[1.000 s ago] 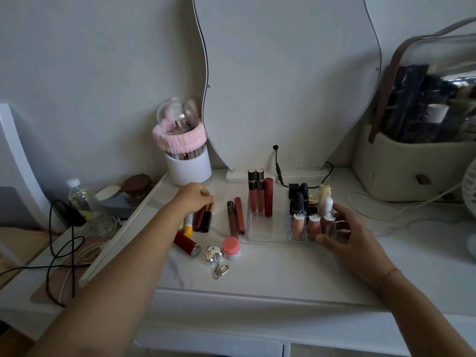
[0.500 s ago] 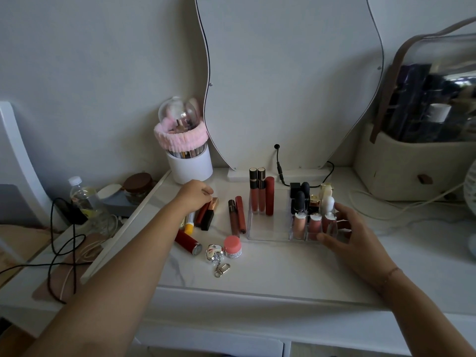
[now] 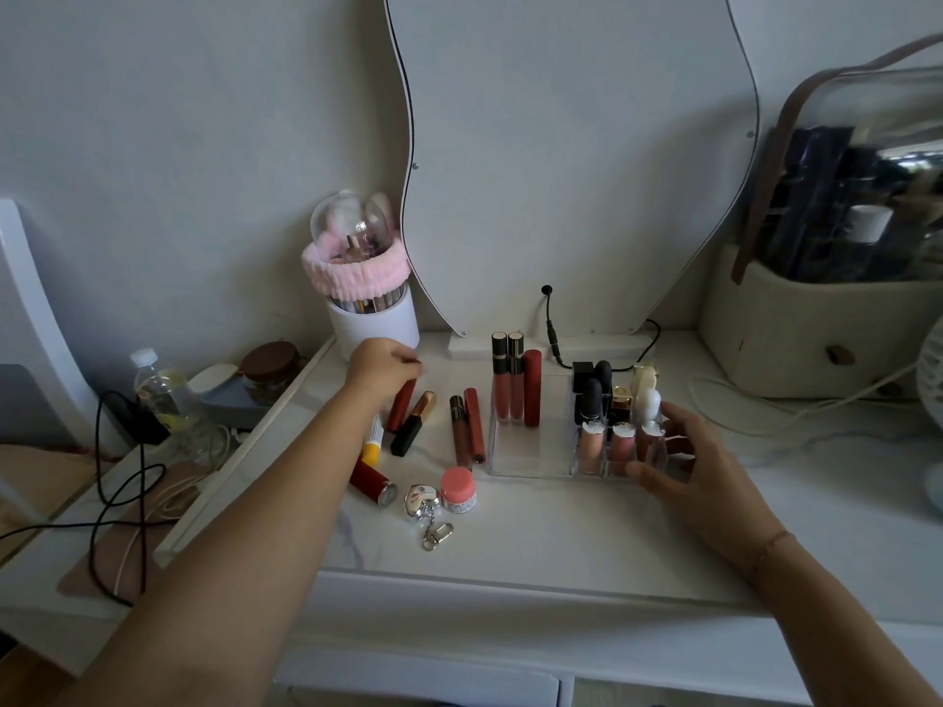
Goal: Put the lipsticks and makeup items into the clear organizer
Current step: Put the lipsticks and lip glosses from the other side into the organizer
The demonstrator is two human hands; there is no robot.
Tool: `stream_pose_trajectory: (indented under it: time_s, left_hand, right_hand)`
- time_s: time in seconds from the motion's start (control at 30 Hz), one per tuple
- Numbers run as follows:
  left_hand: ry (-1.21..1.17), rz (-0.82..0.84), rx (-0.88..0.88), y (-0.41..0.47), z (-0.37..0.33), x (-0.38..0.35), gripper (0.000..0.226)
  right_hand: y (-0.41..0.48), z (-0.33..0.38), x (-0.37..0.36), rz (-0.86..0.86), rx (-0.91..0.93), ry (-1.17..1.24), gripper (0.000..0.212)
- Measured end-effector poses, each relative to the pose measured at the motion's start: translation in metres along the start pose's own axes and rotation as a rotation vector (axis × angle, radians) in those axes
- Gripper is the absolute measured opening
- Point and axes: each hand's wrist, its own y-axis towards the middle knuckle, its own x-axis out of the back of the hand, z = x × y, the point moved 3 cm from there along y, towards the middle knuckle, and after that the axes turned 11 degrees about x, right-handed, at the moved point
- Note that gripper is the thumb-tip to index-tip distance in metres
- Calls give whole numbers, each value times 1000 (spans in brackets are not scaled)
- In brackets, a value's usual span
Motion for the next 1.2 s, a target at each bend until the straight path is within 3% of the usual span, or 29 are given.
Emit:
stream_pose_trajectory:
  time_s: [0.2,0.37,0.47,0.6,0.97,1.2]
  left_hand:
    - [-542,72,-121,-38,-51,38,27]
    - [-666,251,-375,-81,-115,42,21]
    - [-600,335,-488,-99,-141,20,26]
    - [-422,380,-497,-105,-151,-16,30]
    - [-318,336,-467,-87,-143,-24,30]
    - [4,299,-535,-88,-135,-49,27]
  right_hand:
    - [1,0,0,-9,3,8,74]
    - [1,0,-1,-13,0,5,74]
    - [0,0,-1,-22,0,3,73]
    - [0,0,-1,-21,-4,5,72]
    - [0,-1,-1,-24,9,20,73]
    - [0,-2,-1,-34,21,16,71]
